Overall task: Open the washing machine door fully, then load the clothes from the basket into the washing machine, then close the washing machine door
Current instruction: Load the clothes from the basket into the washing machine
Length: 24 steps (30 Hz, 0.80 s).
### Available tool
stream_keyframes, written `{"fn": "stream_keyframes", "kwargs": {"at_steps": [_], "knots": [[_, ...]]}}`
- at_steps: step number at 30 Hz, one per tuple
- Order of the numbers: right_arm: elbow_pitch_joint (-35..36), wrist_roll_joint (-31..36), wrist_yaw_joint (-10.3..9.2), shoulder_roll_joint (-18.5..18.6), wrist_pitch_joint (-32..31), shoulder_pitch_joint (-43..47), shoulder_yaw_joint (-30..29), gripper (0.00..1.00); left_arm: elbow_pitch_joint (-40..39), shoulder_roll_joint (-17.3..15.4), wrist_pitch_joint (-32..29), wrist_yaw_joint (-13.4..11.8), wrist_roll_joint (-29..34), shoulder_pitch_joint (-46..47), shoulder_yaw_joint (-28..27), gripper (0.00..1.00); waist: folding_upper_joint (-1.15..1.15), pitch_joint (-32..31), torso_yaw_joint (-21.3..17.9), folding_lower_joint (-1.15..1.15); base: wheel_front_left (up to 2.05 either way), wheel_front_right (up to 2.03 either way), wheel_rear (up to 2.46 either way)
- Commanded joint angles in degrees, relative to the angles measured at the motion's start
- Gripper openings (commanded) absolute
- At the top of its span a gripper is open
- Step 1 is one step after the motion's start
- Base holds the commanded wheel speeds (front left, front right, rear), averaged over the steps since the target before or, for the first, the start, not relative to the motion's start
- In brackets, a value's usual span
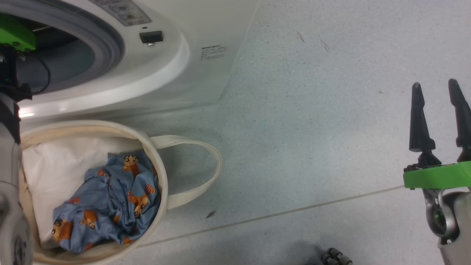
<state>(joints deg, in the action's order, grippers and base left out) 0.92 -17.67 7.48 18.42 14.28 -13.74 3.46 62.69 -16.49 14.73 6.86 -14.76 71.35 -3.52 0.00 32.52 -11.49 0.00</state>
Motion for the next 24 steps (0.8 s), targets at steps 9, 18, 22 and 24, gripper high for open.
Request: {"fn": "stream_keyframes", "kwargs": {"at_steps": [9, 18, 22, 24], "knots": [[-2.0, -1.3, 0.01, -0.4, 0.6, -1.1, 2.8, 1.00, -8.6, 1.7, 0.3, 0.5, -1.7, -8.4, -3.8, 1.00, 0.00, -3.6, 3.3, 0.00, 0.00, 0.00, 0.00], [-6.4, -2.9, 0.01, -2.1, 0.7, -4.2, 7.2, 1.00, -18.4, 4.9, 0.3, 0.6, -6.0, -24.0, 0.4, 1.00, 0.00, -11.2, 7.4, 0.00, 0.00, 0.00, 0.00], [-9.1, -3.7, 0.01, -2.7, 0.7, -4.4, 9.2, 1.00, -21.4, 4.9, 0.3, 0.6, -8.3, -30.7, 2.7, 1.00, 0.00, -15.6, 9.2, 0.00, 0.00, 0.00, 0.00], [-10.1, -4.2, 0.01, -3.0, 0.7, -4.2, 10.2, 1.00, -22.8, 4.9, 0.3, 0.6, -9.1, -33.8, 3.8, 1.00, 0.00, -17.7, 10.2, 0.00, 0.00, 0.00, 0.00]]}}
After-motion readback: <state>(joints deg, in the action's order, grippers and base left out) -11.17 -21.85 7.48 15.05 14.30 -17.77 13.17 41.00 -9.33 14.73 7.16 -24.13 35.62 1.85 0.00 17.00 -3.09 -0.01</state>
